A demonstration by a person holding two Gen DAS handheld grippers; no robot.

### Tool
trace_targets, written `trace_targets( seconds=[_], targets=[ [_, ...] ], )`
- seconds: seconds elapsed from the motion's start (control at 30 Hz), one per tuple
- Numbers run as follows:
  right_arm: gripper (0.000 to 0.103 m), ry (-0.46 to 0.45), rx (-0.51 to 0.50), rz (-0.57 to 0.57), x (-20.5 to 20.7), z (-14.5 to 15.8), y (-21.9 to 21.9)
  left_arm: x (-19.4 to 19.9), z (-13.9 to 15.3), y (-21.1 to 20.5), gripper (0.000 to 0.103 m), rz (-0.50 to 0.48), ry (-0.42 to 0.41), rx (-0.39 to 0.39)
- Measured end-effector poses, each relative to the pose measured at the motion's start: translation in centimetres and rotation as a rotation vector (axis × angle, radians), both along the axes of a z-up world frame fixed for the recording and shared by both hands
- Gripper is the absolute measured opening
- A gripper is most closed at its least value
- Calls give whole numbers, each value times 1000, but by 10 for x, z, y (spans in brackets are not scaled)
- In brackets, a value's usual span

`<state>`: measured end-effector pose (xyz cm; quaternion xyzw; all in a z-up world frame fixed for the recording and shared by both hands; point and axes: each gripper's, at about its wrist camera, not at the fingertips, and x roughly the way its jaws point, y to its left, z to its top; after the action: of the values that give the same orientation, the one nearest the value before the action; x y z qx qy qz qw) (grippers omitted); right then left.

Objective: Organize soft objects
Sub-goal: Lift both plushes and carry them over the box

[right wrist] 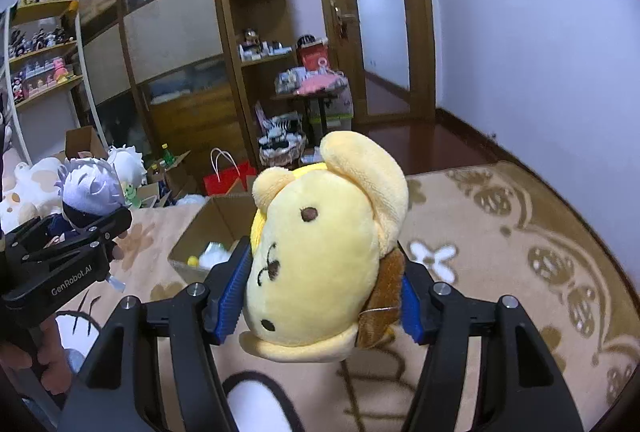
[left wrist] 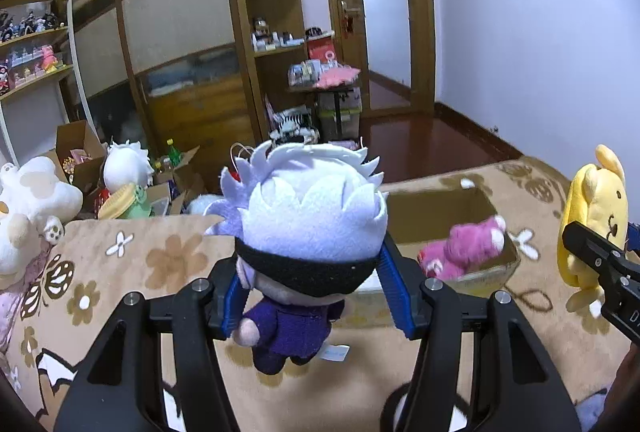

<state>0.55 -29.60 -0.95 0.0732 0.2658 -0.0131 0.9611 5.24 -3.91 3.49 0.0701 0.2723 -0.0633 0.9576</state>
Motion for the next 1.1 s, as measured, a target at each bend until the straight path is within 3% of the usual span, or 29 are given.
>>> trace_targets(
  seconds=[0.37, 0.67, 1.1],
  targets=[
    [67, -48, -62, 51, 35, 16, 10, 39, 13, -2, 57, -3, -41, -9],
    [68, -36, -74, 70, 62, 9, 13, 66, 1, -21, 57, -29, -62, 63],
    [70, 51, -32, 87, 92, -33, 3, 105, -37, -23, 58, -32, 71, 43]
  ],
)
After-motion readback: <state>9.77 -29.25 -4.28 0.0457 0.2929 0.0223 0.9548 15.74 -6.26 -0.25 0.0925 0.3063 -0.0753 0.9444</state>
